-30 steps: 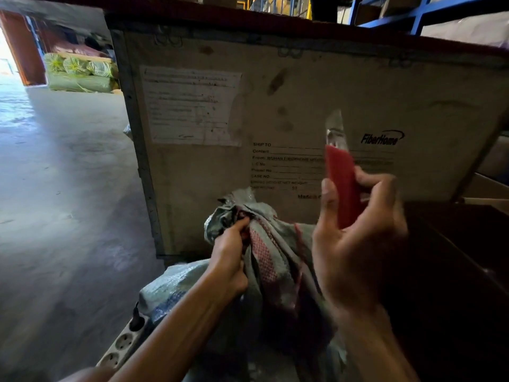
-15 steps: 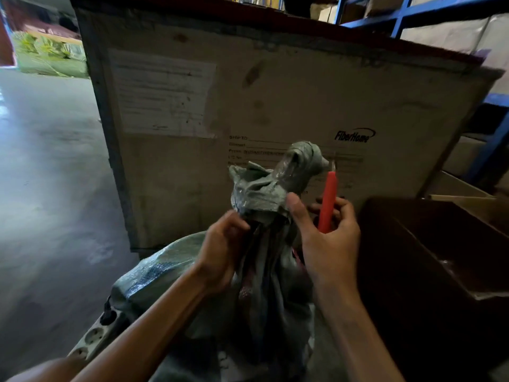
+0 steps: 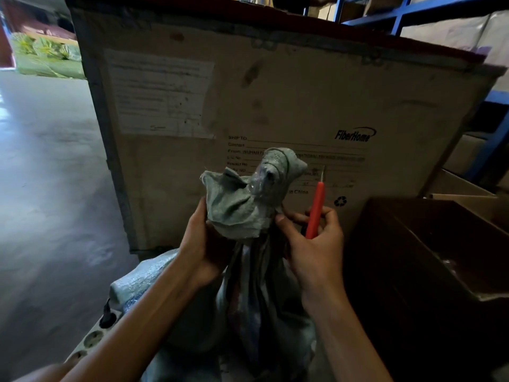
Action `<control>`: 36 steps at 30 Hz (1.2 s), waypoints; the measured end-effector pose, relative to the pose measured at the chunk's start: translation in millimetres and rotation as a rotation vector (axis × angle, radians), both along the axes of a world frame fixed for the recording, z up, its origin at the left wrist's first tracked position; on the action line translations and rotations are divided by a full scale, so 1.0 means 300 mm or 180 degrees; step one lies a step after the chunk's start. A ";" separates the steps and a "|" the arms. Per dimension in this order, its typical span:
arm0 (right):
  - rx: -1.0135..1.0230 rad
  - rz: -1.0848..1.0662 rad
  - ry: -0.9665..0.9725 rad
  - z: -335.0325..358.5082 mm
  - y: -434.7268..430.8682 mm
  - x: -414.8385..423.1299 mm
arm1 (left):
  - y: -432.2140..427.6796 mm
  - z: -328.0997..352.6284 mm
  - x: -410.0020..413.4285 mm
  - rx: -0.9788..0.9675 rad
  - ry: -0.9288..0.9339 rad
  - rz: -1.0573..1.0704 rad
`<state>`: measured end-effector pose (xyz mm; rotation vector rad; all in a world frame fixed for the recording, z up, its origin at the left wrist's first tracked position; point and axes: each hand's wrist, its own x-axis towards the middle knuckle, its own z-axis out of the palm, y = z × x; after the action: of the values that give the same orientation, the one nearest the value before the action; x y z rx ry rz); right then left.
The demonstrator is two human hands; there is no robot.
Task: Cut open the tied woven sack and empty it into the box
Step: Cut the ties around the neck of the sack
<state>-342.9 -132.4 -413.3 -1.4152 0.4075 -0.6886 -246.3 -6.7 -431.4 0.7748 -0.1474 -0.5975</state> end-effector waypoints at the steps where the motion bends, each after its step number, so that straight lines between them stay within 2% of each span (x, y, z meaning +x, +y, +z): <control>1: -0.0068 -0.0010 0.0002 -0.003 -0.001 -0.001 | 0.010 0.004 0.006 0.0016 -0.0032 -0.0043; 6: -0.0630 0.0018 0.0114 -0.005 0.003 -0.001 | 0.053 0.004 0.020 0.0073 -0.0270 -0.0353; 8: -0.0465 0.0117 0.0163 -0.005 0.003 0.003 | 0.076 0.025 0.009 0.0129 -0.0801 -0.0691; 9: -0.0389 0.0145 0.0154 -0.003 0.004 0.004 | 0.078 0.041 -0.003 0.0391 -0.1238 -0.0744; 11: -0.0518 0.0072 0.0100 0.002 0.003 0.005 | 0.074 0.057 -0.014 0.1134 -0.2107 -0.0383; 14: -0.0742 0.0056 -0.0017 0.000 0.015 0.011 | 0.065 0.064 -0.008 0.1823 -0.2594 0.0806; 17: -0.0821 0.0116 -0.0059 -0.009 0.026 0.019 | 0.090 0.069 0.013 0.2060 -0.2731 0.1304; 23: -0.0584 0.0751 0.0109 -0.017 0.060 0.011 | 0.100 0.080 0.025 0.1835 -0.2419 0.1590; 26: -0.0641 0.0462 0.0223 -0.049 0.087 0.028 | 0.097 0.092 0.018 0.1968 -0.2486 0.1557; 28: -0.0579 0.0332 0.0236 -0.055 0.088 0.038 | 0.106 0.103 0.022 0.2359 -0.2858 0.1862; 31: -0.0733 0.0611 0.0198 -0.050 0.066 0.042 | 0.153 0.126 0.041 0.3646 -0.3632 0.2682; 32: -0.0894 0.0707 0.0205 -0.046 0.062 0.038 | 0.170 0.132 0.053 0.3971 -0.3666 0.2892; 34: -0.1217 0.0730 0.0265 -0.046 0.059 0.027 | 0.186 0.133 0.074 0.4175 -0.3445 0.3026; 36: -0.1412 0.0642 0.0300 -0.052 0.059 0.016 | 0.168 0.124 0.071 0.3881 -0.3584 0.3041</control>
<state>-338.1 -114.6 -429.0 -1.8850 0.1843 -0.5683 -225.1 43.8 -394.2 2.1263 -0.4130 0.8513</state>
